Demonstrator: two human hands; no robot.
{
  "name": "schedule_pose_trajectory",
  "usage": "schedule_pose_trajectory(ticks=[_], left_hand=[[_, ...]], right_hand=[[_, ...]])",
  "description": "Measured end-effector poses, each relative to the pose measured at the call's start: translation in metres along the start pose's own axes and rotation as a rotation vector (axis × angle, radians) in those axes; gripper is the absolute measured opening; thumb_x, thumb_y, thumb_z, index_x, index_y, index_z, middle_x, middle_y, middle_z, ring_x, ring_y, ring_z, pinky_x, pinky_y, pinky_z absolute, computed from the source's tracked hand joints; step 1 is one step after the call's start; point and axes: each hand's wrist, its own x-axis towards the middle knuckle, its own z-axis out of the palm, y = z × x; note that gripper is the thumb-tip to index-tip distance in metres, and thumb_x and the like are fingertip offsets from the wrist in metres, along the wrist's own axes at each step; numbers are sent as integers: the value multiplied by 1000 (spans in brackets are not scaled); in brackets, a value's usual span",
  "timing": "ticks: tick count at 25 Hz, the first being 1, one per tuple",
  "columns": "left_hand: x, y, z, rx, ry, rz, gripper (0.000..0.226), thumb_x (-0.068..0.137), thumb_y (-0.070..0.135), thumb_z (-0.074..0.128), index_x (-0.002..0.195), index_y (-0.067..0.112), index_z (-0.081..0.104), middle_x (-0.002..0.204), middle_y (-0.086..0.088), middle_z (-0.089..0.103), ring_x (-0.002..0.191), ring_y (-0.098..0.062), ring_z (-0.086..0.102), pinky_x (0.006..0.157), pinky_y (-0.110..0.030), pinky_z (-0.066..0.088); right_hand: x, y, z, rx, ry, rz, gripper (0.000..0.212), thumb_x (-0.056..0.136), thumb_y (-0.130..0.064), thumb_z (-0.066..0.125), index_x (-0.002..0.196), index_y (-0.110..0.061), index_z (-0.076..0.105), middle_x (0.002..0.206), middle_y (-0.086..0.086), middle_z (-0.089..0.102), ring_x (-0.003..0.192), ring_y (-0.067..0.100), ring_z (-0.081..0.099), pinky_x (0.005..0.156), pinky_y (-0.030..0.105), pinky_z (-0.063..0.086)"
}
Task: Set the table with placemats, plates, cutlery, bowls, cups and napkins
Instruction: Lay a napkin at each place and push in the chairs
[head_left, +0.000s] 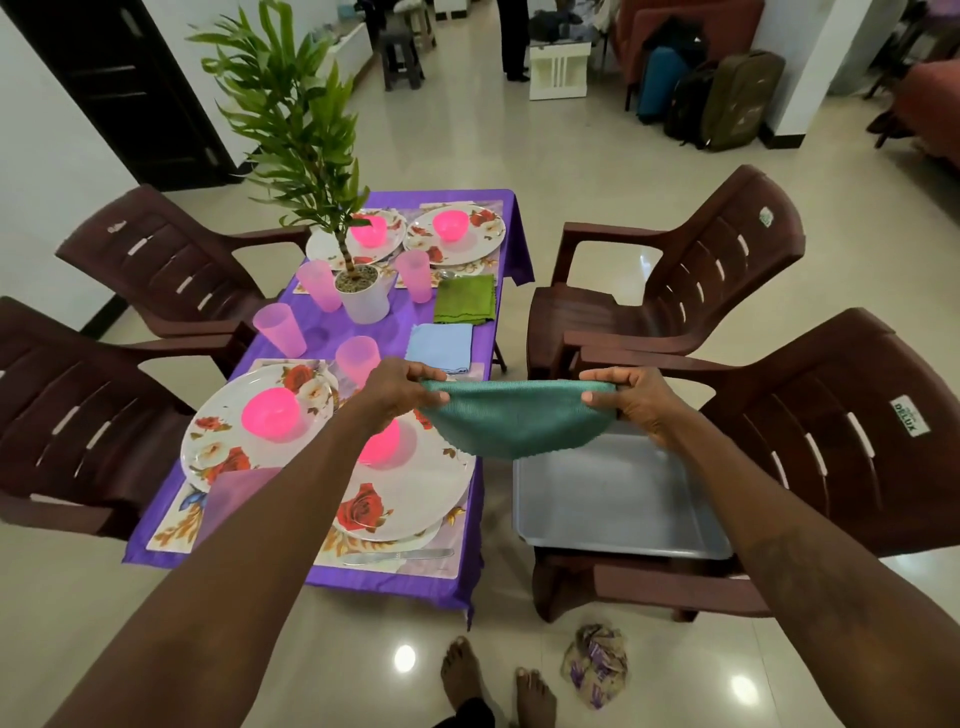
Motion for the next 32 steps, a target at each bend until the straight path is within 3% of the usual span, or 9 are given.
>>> schedule_pose_trajectory(ticks=[5, 9, 12, 15, 17, 20, 24, 28, 32], left_hand=[[6, 7, -3, 399, 157, 225, 26, 84, 18, 84, 109, 11, 80, 101, -4, 77, 88, -19, 67, 68, -26, 50], [6, 15, -6, 490, 253, 265, 18, 89, 22, 78, 101, 9, 80, 110, -9, 77, 91, -20, 66, 77, -27, 46], [3, 16, -18, 286, 220, 279, 8, 87, 23, 77, 86, 17, 72, 136, -2, 65, 120, -20, 58, 92, -34, 48], [-2, 18, -25, -21, 200, 227, 16, 85, 23, 78, 86, 8, 73, 103, -2, 74, 93, -19, 63, 73, -29, 51], [-6, 18, -25, -89, 271, 235, 18, 81, 27, 80, 83, 10, 73, 85, -6, 75, 80, -21, 66, 67, -38, 57], [-13, 17, -18, -51, 376, 248, 13, 81, 23, 82, 84, 12, 76, 84, -9, 76, 73, -20, 68, 65, -41, 61], [-21, 8, -23, -17, 343, 247, 7, 82, 24, 80, 83, 18, 77, 82, -2, 76, 72, -15, 66, 65, -34, 55], [-28, -13, -59, -87, 353, 196, 2, 85, 24, 76, 83, 22, 76, 85, 2, 76, 82, -18, 68, 76, -41, 57], [-37, -27, -86, 190, 375, 251, 17, 94, 16, 71, 109, 19, 79, 101, 4, 74, 99, -19, 67, 86, -34, 56]], right_hand=[[4, -12, 1, -12, 107, -97, 24, 81, -14, 86, 104, -11, 80, 96, 9, 79, 100, 34, 74, 78, 34, 63], [10, -15, 3, -177, 215, -225, 10, 78, -25, 89, 85, -28, 83, 96, 1, 79, 100, 32, 73, 91, 52, 60], [12, -24, 6, -239, 267, -247, 6, 78, -27, 86, 80, -27, 80, 126, 2, 71, 121, 21, 62, 105, 50, 49], [13, -33, 16, -122, 248, -215, 12, 81, -24, 85, 83, -16, 76, 101, 8, 77, 103, 32, 71, 90, 56, 60], [12, -38, 33, -103, 287, -212, 13, 82, -22, 85, 84, -13, 75, 87, 9, 77, 86, 28, 74, 80, 52, 64], [15, -43, 62, -97, 310, -236, 11, 80, -21, 86, 85, -15, 78, 82, 7, 78, 73, 19, 72, 71, 45, 63], [18, -46, 84, -148, 206, -213, 1, 88, -20, 80, 88, -22, 80, 84, 5, 79, 76, 18, 72, 72, 42, 64], [23, -49, 84, -315, 159, -167, 14, 94, -12, 69, 92, -21, 79, 92, 4, 76, 92, 24, 70, 80, 43, 62], [26, -58, 97, -442, 136, -236, 40, 86, 10, 52, 80, -19, 79, 92, 0, 76, 102, 26, 68, 85, 46, 61]])
